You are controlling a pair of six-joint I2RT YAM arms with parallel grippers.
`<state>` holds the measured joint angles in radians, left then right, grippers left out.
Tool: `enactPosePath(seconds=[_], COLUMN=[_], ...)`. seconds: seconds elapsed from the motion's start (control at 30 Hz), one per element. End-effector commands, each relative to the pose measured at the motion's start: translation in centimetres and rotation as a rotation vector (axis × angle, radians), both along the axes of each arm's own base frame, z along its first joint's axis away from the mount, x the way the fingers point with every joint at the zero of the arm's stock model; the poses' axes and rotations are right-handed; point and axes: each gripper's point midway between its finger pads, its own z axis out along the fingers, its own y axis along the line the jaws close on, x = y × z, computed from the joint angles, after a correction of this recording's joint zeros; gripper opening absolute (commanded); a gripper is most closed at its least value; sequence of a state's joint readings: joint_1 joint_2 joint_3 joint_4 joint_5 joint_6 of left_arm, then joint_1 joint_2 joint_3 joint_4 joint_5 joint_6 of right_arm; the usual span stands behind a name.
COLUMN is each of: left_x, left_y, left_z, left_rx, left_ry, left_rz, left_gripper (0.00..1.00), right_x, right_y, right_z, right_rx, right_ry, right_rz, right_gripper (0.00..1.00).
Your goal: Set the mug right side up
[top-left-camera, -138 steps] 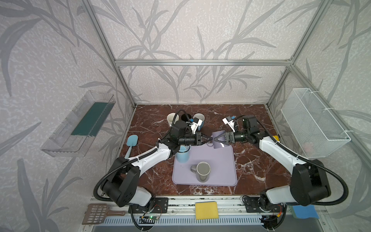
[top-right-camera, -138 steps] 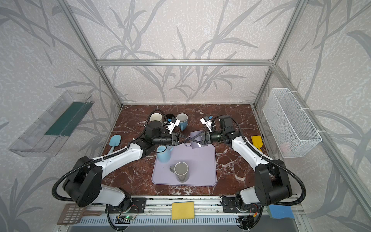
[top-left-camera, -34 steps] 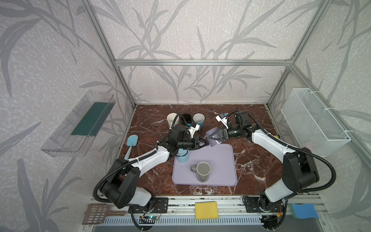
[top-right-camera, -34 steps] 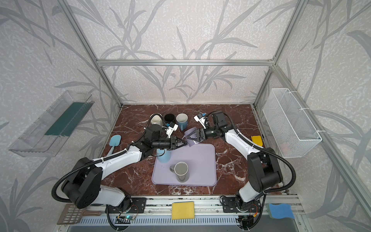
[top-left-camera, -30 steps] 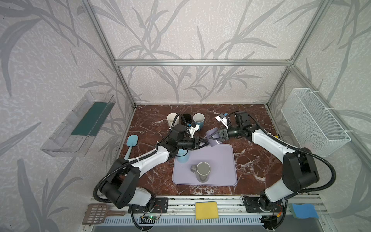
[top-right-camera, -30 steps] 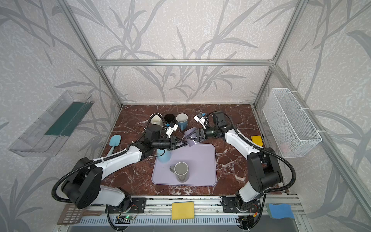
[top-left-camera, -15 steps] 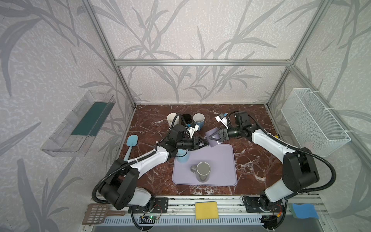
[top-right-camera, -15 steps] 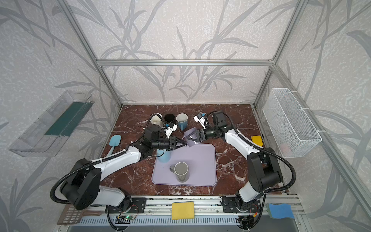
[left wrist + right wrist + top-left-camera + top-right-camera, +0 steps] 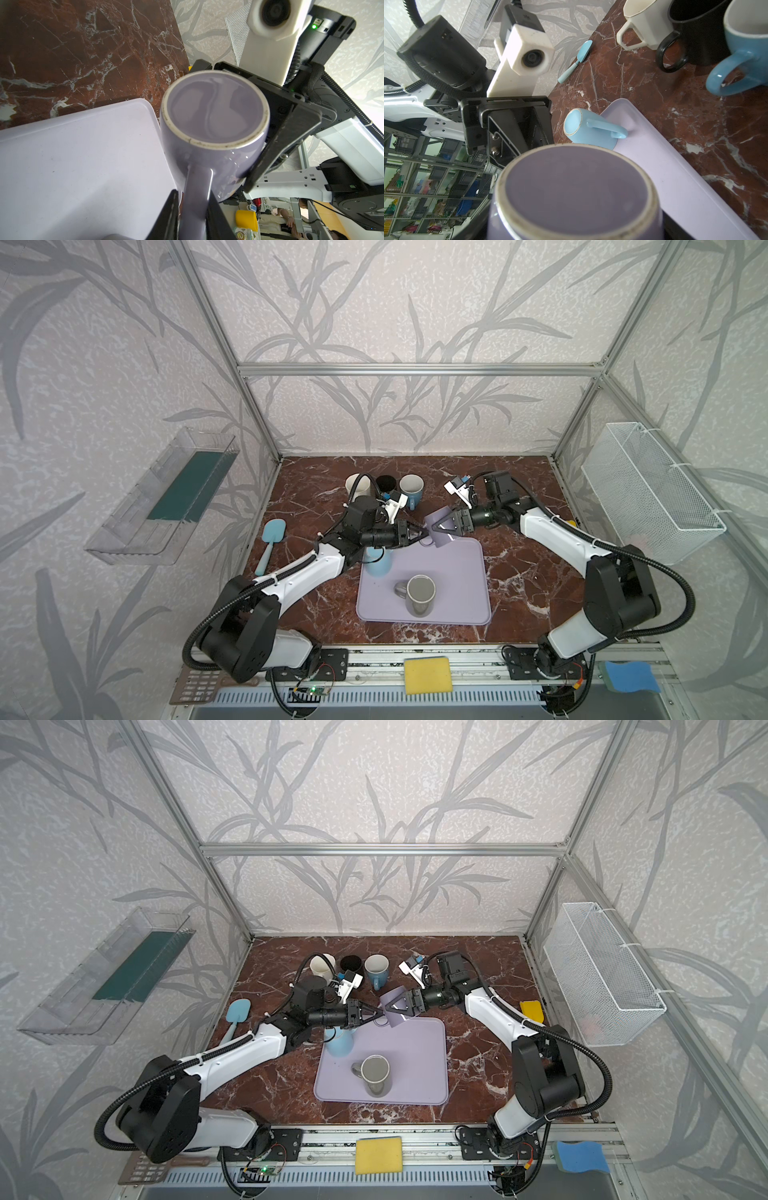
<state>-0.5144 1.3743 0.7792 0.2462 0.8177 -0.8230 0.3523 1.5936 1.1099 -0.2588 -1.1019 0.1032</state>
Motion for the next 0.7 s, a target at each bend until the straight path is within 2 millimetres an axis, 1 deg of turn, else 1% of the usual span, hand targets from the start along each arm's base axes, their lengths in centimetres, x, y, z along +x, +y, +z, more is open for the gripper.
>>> enactPosePath(seconds=[0.0, 0.13, 0.23, 0.3, 0.43, 0.53, 0.6, 0.67], left_x=[0.8, 0.9, 1.0, 1.1, 1.5, 1.8, 1.9, 2.0], left_y=[0.3, 0.2, 0.2, 0.2, 0.7, 1.5, 1.9, 2.5], left_z=[0.8, 0.7, 0.5, 0.4, 0.5, 0.6, 1.0, 1.0], left_rx=[0.002, 0.017, 0.021, 0.021, 0.017, 0.022, 0.001, -0.003], left_ry=[-0.026, -0.03, -0.031, -0.033, -0.048, -0.067, -0.085, -0.092], left_rz=[0.014, 0.004, 0.002, 0.009, 0.058, 0.124, 0.163, 0.205], left_gripper=[0.2, 0.08, 0.0, 0.0, 0.0, 0.0, 0.0, 0.0], right_x=[-0.7, -0.8, -0.8, -0.8, -0.1, 0.5, 0.9, 1.4], right_y=[0.7, 0.9, 0.9, 0.9, 0.8, 0.8, 0.7, 0.7], right_z=[2.1, 1.9, 1.9, 1.9, 1.9, 1.8, 1.6, 1.2], right_rx=[0.07, 0.067, 0.06, 0.056, 0.032, 0.02, 0.014, 0.003], right_ry=[-0.026, -0.018, -0.02, -0.023, -0.01, 0.006, 0.027, 0.047], right_rz=[0.075, 0.081, 0.077, 0.071, 0.024, -0.02, -0.048, -0.082], right_gripper=[0.35, 0.36, 0.4, 0.45, 0.58, 0.64, 0.65, 0.68])
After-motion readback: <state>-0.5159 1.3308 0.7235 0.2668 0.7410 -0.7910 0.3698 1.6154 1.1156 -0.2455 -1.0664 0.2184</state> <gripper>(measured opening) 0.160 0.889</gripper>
